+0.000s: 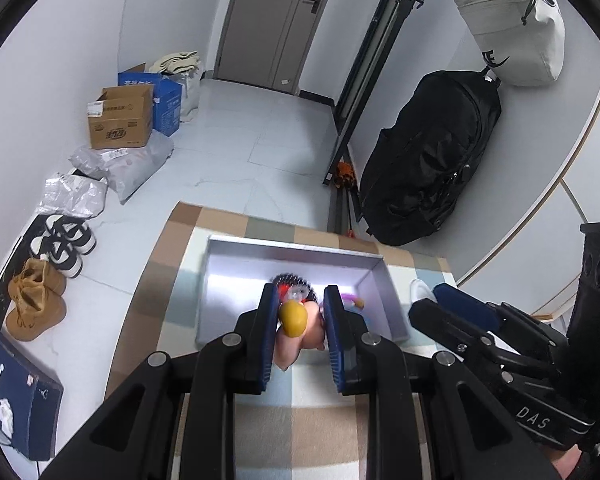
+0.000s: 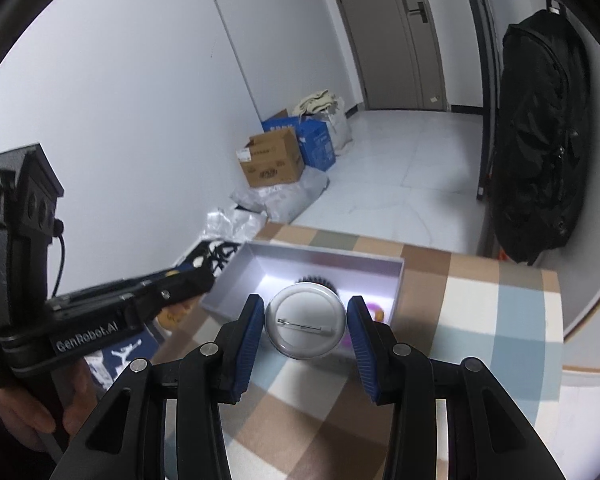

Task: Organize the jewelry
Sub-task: 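Carry the doll and white badge into the box and open both grippers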

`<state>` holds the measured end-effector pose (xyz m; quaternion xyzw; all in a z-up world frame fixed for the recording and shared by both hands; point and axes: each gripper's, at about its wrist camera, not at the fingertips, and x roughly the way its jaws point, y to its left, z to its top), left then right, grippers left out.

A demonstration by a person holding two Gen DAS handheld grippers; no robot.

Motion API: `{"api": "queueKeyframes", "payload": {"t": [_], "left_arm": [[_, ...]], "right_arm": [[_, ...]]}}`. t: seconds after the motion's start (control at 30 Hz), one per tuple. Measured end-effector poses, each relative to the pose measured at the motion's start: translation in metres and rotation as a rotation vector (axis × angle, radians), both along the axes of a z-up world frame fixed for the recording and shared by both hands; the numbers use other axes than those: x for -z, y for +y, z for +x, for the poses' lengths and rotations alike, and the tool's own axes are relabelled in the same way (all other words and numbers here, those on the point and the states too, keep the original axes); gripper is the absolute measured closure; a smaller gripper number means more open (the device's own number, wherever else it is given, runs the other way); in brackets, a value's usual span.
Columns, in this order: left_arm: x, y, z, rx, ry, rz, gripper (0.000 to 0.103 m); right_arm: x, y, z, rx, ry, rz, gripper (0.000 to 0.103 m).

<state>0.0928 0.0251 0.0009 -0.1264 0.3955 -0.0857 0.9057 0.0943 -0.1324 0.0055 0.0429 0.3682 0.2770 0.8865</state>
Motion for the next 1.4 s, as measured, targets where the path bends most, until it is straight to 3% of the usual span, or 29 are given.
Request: {"api": "queueKeyframes", "payload": {"t": [0.4, 1.07, 1.23, 1.3, 1.4], "left_arm": [[0.023, -0.002, 0.046, 0.027, 0.057, -0.049, 0.085], [0.040, -0.009, 0.064, 0.069, 0.119, -0.057, 0.085], [0.040, 0.000, 0.065, 0.092, 0.122, -0.150, 0.085], [0.041, 0.002, 0.067, 0.096, 0.141, -0.171, 0.082], [0.040, 0.005, 0.067, 0.070, 0.150, -0.167, 0.059]], "right_arm": [[0.012, 0.001, 0.047, -0.009, 0.031, 0.041, 0.061], [0.040, -0.008, 0.073, -0.015, 0.143, 0.082, 0.061], [0.042, -0.010, 0.075, -0.006, 0.164, 0.113, 0.060], [0.042, -0.010, 0.075, -0.010, 0.169, 0.125, 0.060], [0.039, -0.010, 0.073, -0.011, 0.153, 0.137, 0.059]]}}
